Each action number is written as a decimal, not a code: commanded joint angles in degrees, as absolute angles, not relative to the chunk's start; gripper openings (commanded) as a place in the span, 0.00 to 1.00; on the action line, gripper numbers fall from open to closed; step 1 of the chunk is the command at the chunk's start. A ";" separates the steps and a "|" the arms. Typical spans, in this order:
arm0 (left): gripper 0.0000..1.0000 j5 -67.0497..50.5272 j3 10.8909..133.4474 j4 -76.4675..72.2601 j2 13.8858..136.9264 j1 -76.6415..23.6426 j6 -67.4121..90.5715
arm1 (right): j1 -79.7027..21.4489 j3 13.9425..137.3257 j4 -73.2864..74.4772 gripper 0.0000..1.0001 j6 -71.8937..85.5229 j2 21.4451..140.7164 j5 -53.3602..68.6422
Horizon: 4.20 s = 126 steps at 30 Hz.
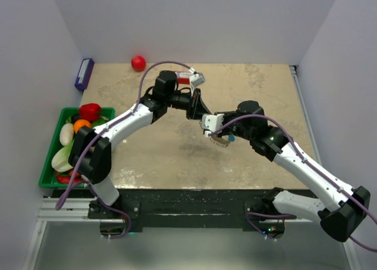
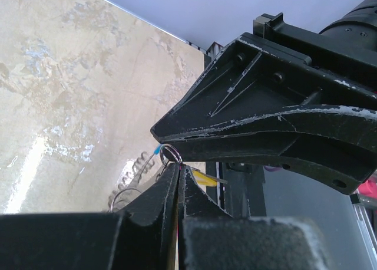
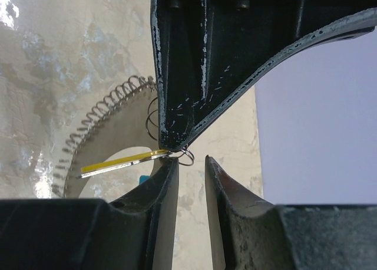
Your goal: Remove the keys from the keyring
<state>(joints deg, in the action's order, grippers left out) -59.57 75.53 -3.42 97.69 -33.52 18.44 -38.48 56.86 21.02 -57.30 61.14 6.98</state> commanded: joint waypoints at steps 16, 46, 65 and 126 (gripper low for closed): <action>0.00 -61.00 79.28 -5.19 97.38 -34.72 18.28 | -39.90 57.92 16.61 0.03 -59.68 62.66 7.38; 0.00 -66.88 84.02 6.41 92.37 -34.72 4.84 | -28.22 55.98 13.80 0.00 -36.39 64.33 25.57; 0.00 -69.17 86.66 16.96 90.97 -34.72 -7.21 | -18.64 61.88 13.63 0.00 -19.96 67.68 36.82; 0.00 -63.90 85.08 13.36 90.97 -34.89 -3.25 | -29.00 69.70 34.02 0.35 -37.09 63.37 32.43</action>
<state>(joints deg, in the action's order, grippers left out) -63.20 84.09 16.82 93.17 -34.89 -4.54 -28.64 70.54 37.47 -38.52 62.63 33.52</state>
